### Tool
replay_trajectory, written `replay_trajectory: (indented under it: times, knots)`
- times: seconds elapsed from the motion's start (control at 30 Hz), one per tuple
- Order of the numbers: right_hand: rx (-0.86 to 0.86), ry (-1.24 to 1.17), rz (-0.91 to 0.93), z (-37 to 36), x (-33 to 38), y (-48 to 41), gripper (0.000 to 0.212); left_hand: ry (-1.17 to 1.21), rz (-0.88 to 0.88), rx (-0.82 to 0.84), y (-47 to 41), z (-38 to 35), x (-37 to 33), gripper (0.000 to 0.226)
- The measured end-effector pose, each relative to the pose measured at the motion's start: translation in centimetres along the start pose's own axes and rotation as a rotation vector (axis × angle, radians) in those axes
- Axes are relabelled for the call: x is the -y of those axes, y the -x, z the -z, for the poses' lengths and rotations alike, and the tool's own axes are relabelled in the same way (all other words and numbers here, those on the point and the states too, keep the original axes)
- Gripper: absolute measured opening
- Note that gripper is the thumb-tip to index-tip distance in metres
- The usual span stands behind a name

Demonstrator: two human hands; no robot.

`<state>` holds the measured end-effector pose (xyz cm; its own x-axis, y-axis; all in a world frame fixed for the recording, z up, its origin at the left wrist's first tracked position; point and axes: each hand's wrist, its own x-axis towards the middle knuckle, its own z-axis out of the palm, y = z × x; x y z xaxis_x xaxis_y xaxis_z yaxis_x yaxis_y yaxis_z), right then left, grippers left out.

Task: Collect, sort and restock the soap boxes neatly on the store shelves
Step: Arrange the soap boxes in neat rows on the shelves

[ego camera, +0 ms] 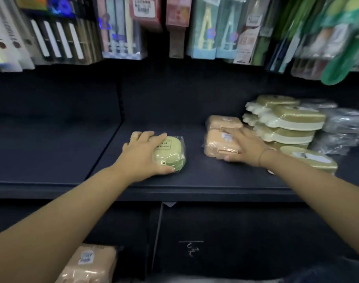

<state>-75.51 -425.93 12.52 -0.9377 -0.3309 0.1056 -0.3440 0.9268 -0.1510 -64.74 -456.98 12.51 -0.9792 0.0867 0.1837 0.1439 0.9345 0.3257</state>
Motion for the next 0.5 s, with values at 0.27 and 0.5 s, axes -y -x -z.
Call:
replay_trajectory:
  times: [0.27, 0.5]
  knots:
    - [0.000, 0.041, -0.088, -1.4, -1.7, -3.7, 0.074, 0.165, -0.036, -0.087, 0.9, -2.4, 3.9, 0.099]
    - [0.054, 0.044, -0.074, -0.6, -1.8, -5.1, 0.077, 0.196, -0.033, -0.115, 0.9, -2.4, 3.9, 0.091]
